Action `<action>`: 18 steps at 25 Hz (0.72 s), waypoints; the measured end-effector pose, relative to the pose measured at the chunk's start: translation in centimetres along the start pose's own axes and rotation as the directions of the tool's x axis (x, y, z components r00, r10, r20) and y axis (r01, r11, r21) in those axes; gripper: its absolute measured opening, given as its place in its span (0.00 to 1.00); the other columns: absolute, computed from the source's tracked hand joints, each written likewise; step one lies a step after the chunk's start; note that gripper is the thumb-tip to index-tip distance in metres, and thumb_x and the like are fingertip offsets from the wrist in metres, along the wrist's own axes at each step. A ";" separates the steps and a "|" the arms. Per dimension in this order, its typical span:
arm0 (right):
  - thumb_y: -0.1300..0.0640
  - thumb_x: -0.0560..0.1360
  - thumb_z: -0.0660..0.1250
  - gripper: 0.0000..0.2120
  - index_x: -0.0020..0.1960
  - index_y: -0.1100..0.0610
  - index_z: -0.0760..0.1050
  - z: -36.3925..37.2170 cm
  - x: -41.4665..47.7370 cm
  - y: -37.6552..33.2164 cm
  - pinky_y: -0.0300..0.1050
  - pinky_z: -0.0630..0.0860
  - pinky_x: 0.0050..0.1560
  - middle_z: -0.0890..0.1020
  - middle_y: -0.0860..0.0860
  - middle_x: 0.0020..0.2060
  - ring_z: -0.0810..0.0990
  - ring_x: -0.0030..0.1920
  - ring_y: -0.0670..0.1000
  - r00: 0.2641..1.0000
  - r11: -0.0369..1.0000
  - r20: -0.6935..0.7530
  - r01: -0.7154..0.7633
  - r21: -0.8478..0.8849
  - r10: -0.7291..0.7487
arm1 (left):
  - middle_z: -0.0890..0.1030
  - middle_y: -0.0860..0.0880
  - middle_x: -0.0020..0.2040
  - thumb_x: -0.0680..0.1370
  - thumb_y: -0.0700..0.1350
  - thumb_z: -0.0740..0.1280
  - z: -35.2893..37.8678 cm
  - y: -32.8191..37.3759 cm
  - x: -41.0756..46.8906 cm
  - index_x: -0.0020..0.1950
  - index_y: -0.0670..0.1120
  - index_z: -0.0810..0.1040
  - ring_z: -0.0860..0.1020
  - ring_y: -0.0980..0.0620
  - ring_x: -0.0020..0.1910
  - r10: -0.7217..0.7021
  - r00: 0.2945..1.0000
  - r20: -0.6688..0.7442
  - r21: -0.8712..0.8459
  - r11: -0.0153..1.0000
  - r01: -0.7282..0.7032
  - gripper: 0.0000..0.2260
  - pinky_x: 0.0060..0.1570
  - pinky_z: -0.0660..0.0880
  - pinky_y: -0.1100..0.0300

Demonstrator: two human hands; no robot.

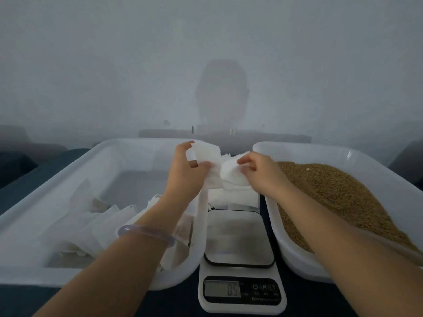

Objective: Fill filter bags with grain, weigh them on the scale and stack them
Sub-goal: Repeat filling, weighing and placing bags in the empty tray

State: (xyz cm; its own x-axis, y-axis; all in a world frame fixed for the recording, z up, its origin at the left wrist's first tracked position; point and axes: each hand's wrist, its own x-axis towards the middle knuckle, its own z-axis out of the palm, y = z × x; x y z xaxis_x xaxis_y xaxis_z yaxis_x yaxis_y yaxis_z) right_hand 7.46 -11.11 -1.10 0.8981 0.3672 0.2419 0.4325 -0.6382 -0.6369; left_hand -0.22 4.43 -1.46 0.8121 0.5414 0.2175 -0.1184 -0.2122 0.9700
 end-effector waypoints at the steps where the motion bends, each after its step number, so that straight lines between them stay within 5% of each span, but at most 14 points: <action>1: 0.57 0.80 0.58 0.11 0.61 0.52 0.73 0.6 0.6 -0.2 0.47 0.71 0.58 0.78 0.51 0.60 0.74 0.60 0.52 0.998 0.999 0.059 -0.018 -0.039 0.021 | 0.77 0.50 0.36 0.76 0.38 0.66 -0.1 -0.2 -0.1 0.71 0.54 0.62 0.75 0.56 0.34 0.025 1.000 0.008 0.015 1.000 -0.025 0.26 0.35 0.73 0.66; 5: 0.48 0.81 0.53 0.23 0.74 0.50 0.57 1.5 2.5 -0.6 0.55 0.54 0.70 0.68 0.52 0.70 0.62 0.71 0.57 0.950 0.893 0.275 -0.008 -0.449 0.146 | 0.66 0.47 0.29 0.77 0.35 0.63 -0.5 -0.7 0.1 0.75 0.56 0.56 0.67 0.57 0.26 0.106 0.994 -0.021 0.063 0.993 -0.104 0.32 0.29 0.69 0.74; 8: 0.55 0.81 0.53 0.22 0.74 0.53 0.57 1.1 2.5 -0.6 0.55 0.58 0.67 0.67 0.54 0.71 0.64 0.69 0.58 0.926 0.827 0.334 0.044 -0.561 0.178 | 0.74 0.46 0.34 0.78 0.33 0.62 -0.4 -0.1 -0.2 0.64 0.49 0.75 0.74 0.59 0.27 0.070 0.995 0.068 0.023 0.997 -0.071 0.18 0.29 0.72 0.73; 11: 0.65 0.76 0.55 0.24 0.72 0.53 0.62 -0.3 1.7 -0.1 0.50 0.68 0.59 0.74 0.53 0.63 0.72 0.62 0.56 0.973 0.888 0.224 0.049 -0.458 0.062 | 0.78 0.44 0.44 0.79 0.32 0.59 0.3 0.4 -0.3 0.54 0.40 0.80 0.78 0.53 0.36 -0.091 0.975 0.205 -0.131 0.984 0.119 0.11 0.30 0.78 0.65; 14: 0.68 0.72 0.58 0.30 0.71 0.50 0.64 -2.3 0.2 0.7 0.44 0.72 0.55 0.74 0.50 0.61 0.72 0.62 0.51 0.977 0.988 0.206 0.076 -0.132 -0.048 | 0.75 0.40 0.48 0.73 0.24 0.51 0.6 0.4 -0.3 0.54 0.37 0.77 0.78 0.46 0.40 -0.158 0.946 0.283 -0.201 0.955 0.219 0.20 0.31 0.81 0.58; 18: 0.57 0.67 0.73 0.36 0.72 0.45 0.63 -2.7 -2.6 0.8 0.38 0.64 0.58 0.67 0.39 0.62 0.65 0.62 0.40 0.935 0.976 0.292 0.218 -0.031 -0.199 | 0.77 0.38 0.54 0.71 0.20 0.54 0.2 0.2 -0.2 0.53 0.42 0.77 0.79 0.44 0.47 -0.110 0.945 0.307 -0.166 0.972 0.167 0.23 0.38 0.80 0.59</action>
State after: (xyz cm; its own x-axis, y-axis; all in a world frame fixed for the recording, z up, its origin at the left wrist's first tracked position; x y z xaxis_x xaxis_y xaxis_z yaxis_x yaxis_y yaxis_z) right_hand 5.67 -14.40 -0.26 0.7307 0.6683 0.1393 0.6198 -0.5640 -0.5457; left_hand -0.31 4.10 -1.37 0.9561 0.2856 0.0658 -0.0742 0.0187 0.9971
